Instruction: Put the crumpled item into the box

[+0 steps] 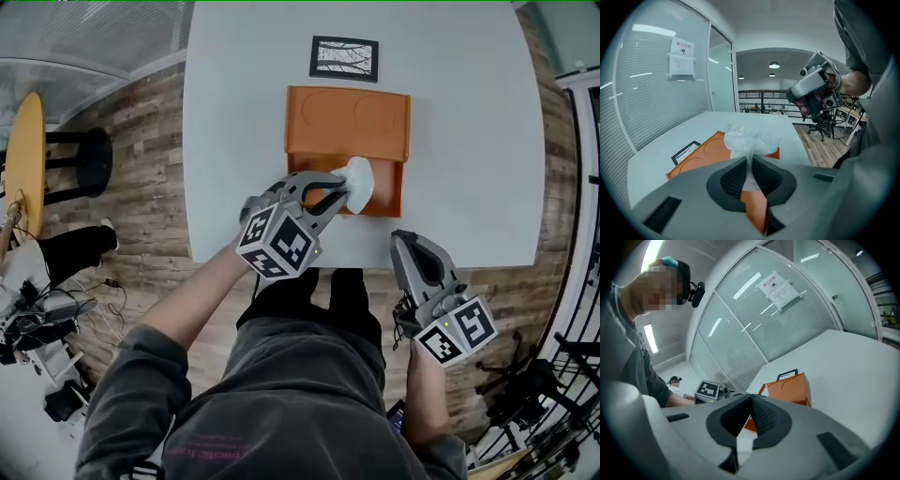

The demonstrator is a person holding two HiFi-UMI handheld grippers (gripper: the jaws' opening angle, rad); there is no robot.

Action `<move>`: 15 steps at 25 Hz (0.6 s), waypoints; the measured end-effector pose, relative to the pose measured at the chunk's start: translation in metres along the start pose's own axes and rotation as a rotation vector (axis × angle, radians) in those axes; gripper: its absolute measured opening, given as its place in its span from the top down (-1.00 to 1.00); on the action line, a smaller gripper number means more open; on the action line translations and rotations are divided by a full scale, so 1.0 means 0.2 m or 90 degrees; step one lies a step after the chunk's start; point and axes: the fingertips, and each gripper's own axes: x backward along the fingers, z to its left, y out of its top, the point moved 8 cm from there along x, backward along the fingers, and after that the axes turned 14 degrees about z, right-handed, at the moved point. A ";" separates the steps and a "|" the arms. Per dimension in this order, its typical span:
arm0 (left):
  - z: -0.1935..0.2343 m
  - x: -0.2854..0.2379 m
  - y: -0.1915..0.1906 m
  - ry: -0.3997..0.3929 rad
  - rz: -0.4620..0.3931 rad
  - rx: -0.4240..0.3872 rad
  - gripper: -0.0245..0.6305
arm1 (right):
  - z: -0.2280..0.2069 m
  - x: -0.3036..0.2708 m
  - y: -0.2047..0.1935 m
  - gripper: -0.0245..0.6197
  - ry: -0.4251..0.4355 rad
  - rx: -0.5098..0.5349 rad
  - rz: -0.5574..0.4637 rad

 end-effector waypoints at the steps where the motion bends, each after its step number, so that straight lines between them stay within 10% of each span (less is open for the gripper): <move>1: 0.00 -0.02 0.00 -0.004 0.011 -0.007 0.78 | -0.01 0.00 -0.01 0.92 -0.001 -0.004 -0.001; 15: 0.00 -0.32 -0.02 -0.036 0.145 -0.106 0.78 | -0.17 0.00 -0.08 0.92 -0.008 -0.052 0.002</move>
